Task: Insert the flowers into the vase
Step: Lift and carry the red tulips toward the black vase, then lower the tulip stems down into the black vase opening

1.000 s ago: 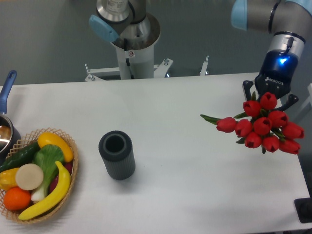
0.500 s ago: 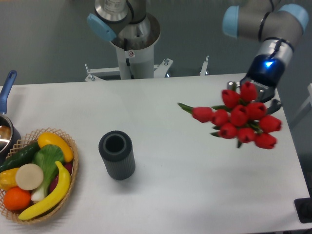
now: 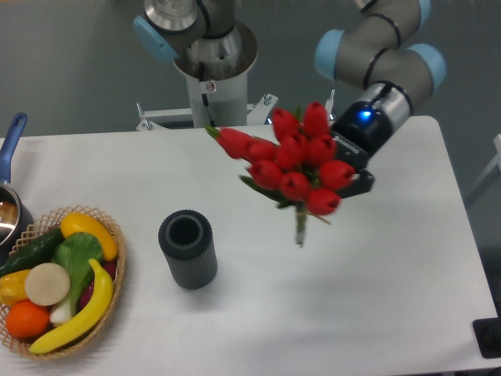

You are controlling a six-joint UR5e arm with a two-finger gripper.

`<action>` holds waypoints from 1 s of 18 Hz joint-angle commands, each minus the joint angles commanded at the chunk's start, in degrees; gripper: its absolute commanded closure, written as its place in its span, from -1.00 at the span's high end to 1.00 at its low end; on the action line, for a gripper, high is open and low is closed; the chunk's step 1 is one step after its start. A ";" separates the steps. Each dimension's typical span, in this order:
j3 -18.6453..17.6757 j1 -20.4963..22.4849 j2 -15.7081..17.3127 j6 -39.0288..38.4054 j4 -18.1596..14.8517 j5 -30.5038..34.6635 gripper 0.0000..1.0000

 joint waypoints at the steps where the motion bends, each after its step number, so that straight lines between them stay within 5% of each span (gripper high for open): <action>1: -0.36 -0.44 0.62 -0.09 -0.09 0.00 -0.50; 8: -3.70 -2.99 5.36 -0.70 -0.18 -0.70 -0.50; 18: -5.28 -6.25 4.93 -0.62 -0.35 -0.97 -0.50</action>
